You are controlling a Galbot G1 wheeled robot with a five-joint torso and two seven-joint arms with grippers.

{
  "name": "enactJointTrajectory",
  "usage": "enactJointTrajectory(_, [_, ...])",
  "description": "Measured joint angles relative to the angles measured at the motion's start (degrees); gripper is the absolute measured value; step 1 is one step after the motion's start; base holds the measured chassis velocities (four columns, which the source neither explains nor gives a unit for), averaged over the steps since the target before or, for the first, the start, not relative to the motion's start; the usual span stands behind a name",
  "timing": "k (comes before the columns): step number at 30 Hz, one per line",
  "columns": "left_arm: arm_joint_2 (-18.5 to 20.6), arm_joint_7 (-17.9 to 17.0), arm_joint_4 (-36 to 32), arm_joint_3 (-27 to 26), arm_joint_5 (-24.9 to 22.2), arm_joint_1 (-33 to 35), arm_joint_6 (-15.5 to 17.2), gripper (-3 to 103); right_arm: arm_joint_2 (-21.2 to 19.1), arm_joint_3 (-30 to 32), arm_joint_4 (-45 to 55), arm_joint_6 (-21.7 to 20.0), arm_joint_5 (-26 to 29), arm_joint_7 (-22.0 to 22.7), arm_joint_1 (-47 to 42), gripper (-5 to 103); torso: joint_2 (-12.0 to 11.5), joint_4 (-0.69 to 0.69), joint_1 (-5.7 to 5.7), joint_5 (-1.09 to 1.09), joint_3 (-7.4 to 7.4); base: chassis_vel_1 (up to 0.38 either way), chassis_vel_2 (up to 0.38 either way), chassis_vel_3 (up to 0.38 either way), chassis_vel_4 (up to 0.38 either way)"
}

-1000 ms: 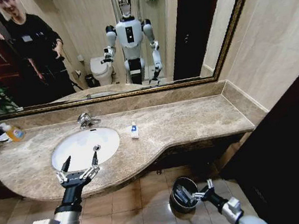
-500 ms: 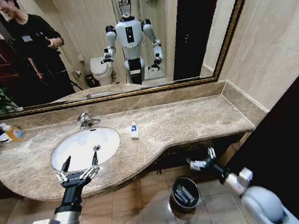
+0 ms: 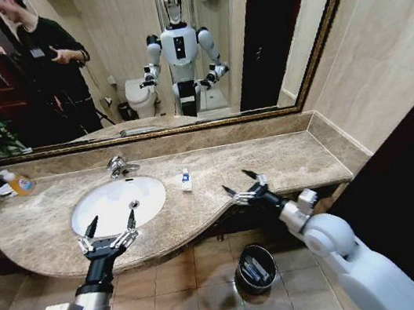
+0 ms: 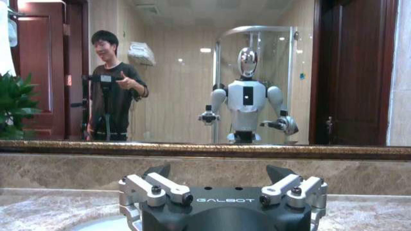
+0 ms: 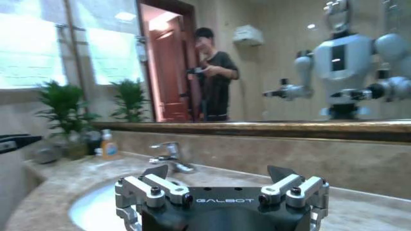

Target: Pick up the trash from the sink and place it in the trash bin.

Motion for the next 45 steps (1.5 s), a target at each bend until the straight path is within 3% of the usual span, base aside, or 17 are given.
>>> enactJointTrajectory(10, [0.00, 0.00, 0.00, 0.00, 0.00, 0.00, 0.00, 100, -5.84, -6.24, -11.29, 3.06, 4.15, -5.51, 11.43, 100, 0.00, -0.01, 0.00, 0.01, 0.00, 0.000, 0.000, 0.000, 0.000])
enactJointTrajectory(16, [0.00, 0.01, 0.00, 0.00, 0.00, 0.00, 0.00, 100, -4.92, -9.85, -17.72, 3.53, 4.84, -6.37, 18.07, 100, 0.00, -0.01, 0.00, 0.01, 0.00, 0.000, 0.000, 0.000, 0.000])
enactJointTrajectory(28, [0.00, 0.00, 0.00, 0.01, 0.00, 0.00, 0.00, 100, 4.14, -27.18, -30.86, -0.40, 8.28, -1.61, 36.44, 100, 0.00, 0.00, 0.00, 0.00, 0.00, 0.000, 0.000, 0.000, 0.000])
enactJointTrajectory(40, [0.00, 0.00, 0.00, 0.00, 0.00, 0.00, 0.00, 100, 11.94, -32.19, -39.64, -0.15, 8.63, -0.40, 42.54, 100, 0.00, -0.01, 0.00, -0.02, 0.00, 0.000, 0.000, 0.000, 0.000])
enactJointTrajectory(45, [0.00, 0.00, 0.00, 0.00, 0.00, 0.00, 0.00, 100, 15.03, -32.27, -41.60, -0.22, 8.43, 3.20, 43.42, 100, 0.00, 0.00, -0.01, -0.02, 0.00, 0.000, 0.000, 0.000, 0.000])
